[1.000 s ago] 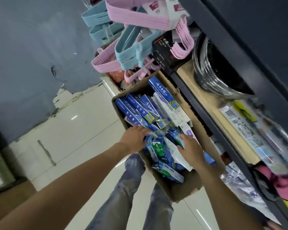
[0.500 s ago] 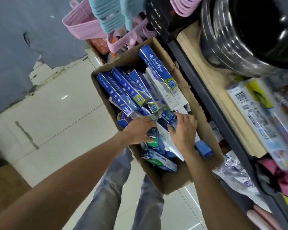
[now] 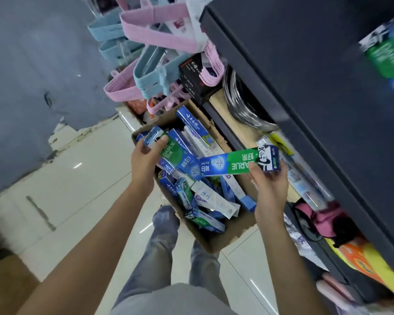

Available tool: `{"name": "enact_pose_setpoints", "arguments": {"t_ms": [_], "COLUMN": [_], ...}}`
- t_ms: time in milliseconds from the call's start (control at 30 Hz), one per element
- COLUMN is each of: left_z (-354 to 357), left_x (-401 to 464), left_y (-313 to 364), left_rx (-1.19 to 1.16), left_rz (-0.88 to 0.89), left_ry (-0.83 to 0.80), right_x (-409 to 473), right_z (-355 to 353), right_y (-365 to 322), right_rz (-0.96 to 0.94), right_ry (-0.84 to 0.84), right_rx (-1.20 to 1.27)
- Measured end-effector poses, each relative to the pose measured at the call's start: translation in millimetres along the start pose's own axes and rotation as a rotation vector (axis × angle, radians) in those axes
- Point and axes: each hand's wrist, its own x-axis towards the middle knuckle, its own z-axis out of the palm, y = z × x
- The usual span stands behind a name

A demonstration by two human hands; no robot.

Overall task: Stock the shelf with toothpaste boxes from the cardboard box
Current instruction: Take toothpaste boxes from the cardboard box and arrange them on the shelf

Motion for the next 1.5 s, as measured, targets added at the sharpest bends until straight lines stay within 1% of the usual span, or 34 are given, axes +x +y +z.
{"name": "enact_pose_setpoints", "arguments": {"t_ms": [67, 133, 267, 300, 400, 467, 533, 600, 667, 700, 733, 800, 867, 933, 1000, 1067, 1167, 1233, 1300, 1333, 1367, 1400, 1433, 1500], "left_z": [9.5, 19.6, 41.4, 46.2, 56.1, 61.5, 67.1, 73.1, 80.1, 84.4, 89.0, 99.0, 108.1, 115.8, 122.5, 127.4, 134.1, 137.8, 141.7, 144.1, 146.3, 148.7, 151.4, 158.2], "left_x": [-10.7, -21.9, -44.3, -49.5, -59.1, -64.2, -68.6, -69.9, -74.5, -77.9, -81.6, -89.4, -96.9, -99.4, -99.6, -99.3, -99.5, -99.5, -98.0, -98.0, -99.0, -99.5, -99.7, -102.6], "left_y": [17.0, 36.3, 74.2, 83.1, 102.0, 113.2, 122.0, 124.9, 126.2, 126.3, 126.1, 125.8, 126.9, 128.1, 130.1, 131.3, 133.2, 132.7, 129.5, 128.4, 128.3, 127.9, 127.0, 125.5], "left_rx": [-0.043, -0.037, -0.117, -0.103, -0.051, -0.056, -0.019, 0.037, 0.047, 0.023, 0.0, -0.014, -0.049, -0.066, -0.03, -0.032, -0.071, -0.097, -0.095, -0.102, -0.129, -0.175, -0.226, -0.312], "left_rz": [-0.013, -0.011, -0.058, -0.063, -0.065, -0.1, -0.131, -0.118, -0.098, -0.09, -0.069, -0.033, -0.026, -0.004, 0.072, 0.129, 0.131, 0.121, 0.124, 0.113, 0.091, 0.064, 0.035, -0.045], "left_ry": [-0.011, -0.052, -0.212, -0.249, -0.347, -0.389, -0.408, -0.442, -0.436, -0.424, -0.424, -0.442, -0.422, -0.374, -0.35, -0.341, -0.319, -0.322, -0.311, -0.305, -0.305, -0.319, -0.341, -0.394], "right_x": [-11.8, -21.2, -38.3, -42.1, -46.5, -42.6, -32.0, -23.8, -14.8, -9.6, -3.9, 15.7, 40.2, 68.1, 99.5, 133.5, 165.8, 166.6, 148.8, 132.5, 111.8, 86.9, 58.6, 5.6], "right_z": [0.6, 0.3, 2.5, 2.8, -2.0, -7.5, -18.4, -30.6, -50.3, -61.4, -71.9, -92.1, -103.6, -105.5, -104.9, -104.9, -108.5, -107.2, -99.7, -93.5, -85.8, -77.3, -67.3, -49.3], "right_y": [-14.5, -29.7, -64.1, -73.6, -92.2, -105.4, -115.2, -124.6, -133.9, -140.1, -148.5, -163.2, -177.7, -190.5, -197.2, -198.1, -192.5, -186.8, -178.7, -175.4, -172.6, -170.8, -169.1, -163.1], "right_rz": [-0.037, -0.087, -0.075, -0.067, -0.133, -0.108, -0.043, 0.018, 0.016, -0.02, -0.09, -0.285, -0.481, -0.588, -0.636, -0.621, -0.57, -0.522, -0.548, -0.594, -0.622, -0.605, -0.522, -0.224], "right_ry": [-0.015, -0.029, -0.057, -0.051, -0.003, 0.046, 0.085, 0.065, 0.007, -0.026, -0.05, -0.036, 0.018, 0.082, 0.108, 0.135, 0.155, 0.175, 0.183, 0.147, 0.068, -0.046, -0.181, -0.456], "right_rx": [-0.008, -0.007, 0.06, 0.05, -0.066, -0.075, -0.063, -0.108, -0.226, -0.327, -0.453, -0.771, -1.084, -1.345, -1.525, -1.626, -1.73, -1.695, -1.519, -1.384, -1.219, -1.029, -0.834, -0.515]}}
